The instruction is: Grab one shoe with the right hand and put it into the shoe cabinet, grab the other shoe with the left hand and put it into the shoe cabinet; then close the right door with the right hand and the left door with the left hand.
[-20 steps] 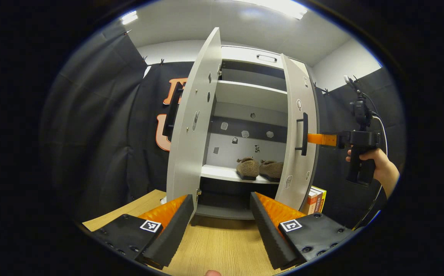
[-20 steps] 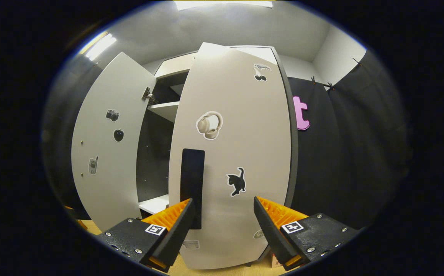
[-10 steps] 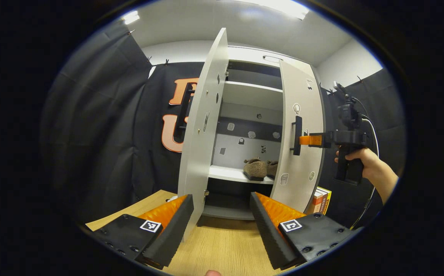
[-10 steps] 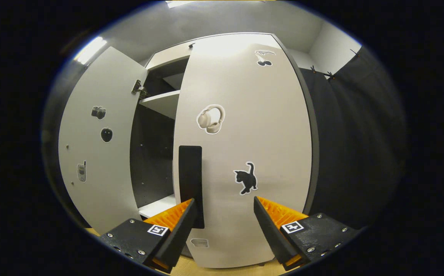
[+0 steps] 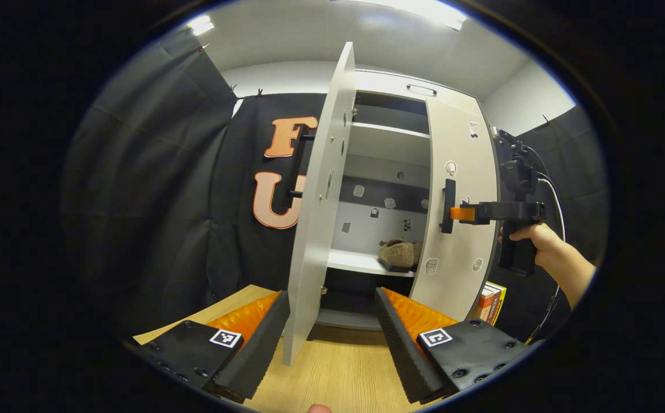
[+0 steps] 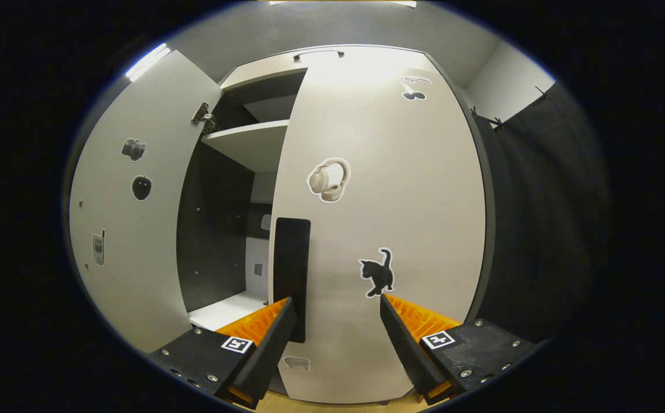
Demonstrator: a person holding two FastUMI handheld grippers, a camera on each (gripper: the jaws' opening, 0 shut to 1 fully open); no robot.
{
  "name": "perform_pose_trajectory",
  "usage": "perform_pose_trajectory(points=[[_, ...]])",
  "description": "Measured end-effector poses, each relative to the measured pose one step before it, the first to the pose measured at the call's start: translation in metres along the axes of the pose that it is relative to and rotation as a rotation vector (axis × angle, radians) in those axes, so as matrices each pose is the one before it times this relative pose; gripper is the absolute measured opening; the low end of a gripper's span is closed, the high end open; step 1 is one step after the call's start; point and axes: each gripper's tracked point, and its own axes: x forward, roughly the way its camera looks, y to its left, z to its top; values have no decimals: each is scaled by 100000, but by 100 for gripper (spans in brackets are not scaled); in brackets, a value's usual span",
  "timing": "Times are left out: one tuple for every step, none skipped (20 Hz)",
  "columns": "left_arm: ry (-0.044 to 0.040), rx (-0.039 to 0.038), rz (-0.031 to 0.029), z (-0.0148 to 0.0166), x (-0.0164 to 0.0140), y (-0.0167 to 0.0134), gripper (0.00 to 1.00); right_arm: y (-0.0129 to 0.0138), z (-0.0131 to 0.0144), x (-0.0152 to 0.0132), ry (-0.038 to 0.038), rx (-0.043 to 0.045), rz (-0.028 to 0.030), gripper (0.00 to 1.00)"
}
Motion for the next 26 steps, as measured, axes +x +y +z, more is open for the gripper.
perform_pose_trajectory(points=[[-322,178,979,180,-72,516,94,-66,-114,84,40,135,-244,92],[-479,45,1298,239,12,646,97,-97,44,-109,-166,101,-516,92],[-318,-245,1213,333,202,673,97,-176,72,-227,35,-57,-864,92],[-240,-384,1366,392,246,816,97,-214,244,-425,-659,-395,-411,92],[-331,-290,1704,500,266,933,97,-191,407,-517,-1084,-518,-386,93],[-736,-273,1869,680,187,1041,97,-235,394,-734,-1142,-639,-365,93],[-800,-277,2278,729,301,1196,97,-359,262,-816,-746,-532,-392,94],[-96,-197,2633,683,439,1193,97,-341,249,-1005,-251,-406,-51,94],[-496,288,2094,782,283,1098,97,-312,126,-1022,-47,37,80,94],[-1292,1016,2287,884,357,1095,94,-277,57,-1021,-109,472,-167,94],[-1153,1409,2830,721,578,1321,94,-341,2,-1081,-232,841,-409,94],[-563,1595,2121,654,710,1055,97,-298,-87,-1021,-11,1152,-277,94],[-571,1351,1438,674,778,813,97,-274,-179,-1019,104,1252,-310,94],[-339,485,427,637,897,363,96,-167,-202,-1067,23,957,-347,94],[-437,195,-140,625,955,79,97,-249,-199,-980,-339,496,-381,94],[-820,127,19,809,1085,82,97,-338,-275,-873,87,-215,-723,94],[-1188,52,-336,652,968,-23,97,-287,-427,-867,488,-285,-747,94],[-991,247,-881,469,884,-318,96,-167,-291,-785,561,-61,-422,94],[-1036,770,-1240,413,745,-605,94,-184,-347,-709,673,193,-252,94],[-1334,1155,-1227,539,717,-566,94,-82,-238,-508,616,108,156,94],[-1129,1242,-1412,439,818,-677,96,-284,-186,-388,588,-389,-378,94],[-887,1110,-1679,314,512,-887,96,-444,-175,-342,539,-905,-970,94],[-784,778,-1263,300,403,-623,94,-409,-123,-335,348,-1109,-803,94],[25,-113,-737,-27,316,-488,96,-267,-46,-287,263,-826,-459,94],[493,308,630,-353,41,-157,96,-178,-22,-231,-141,-138,-149,94],[65,289,797,-198,374,363,96,-97,87,-266,-397,308,-48,94]])
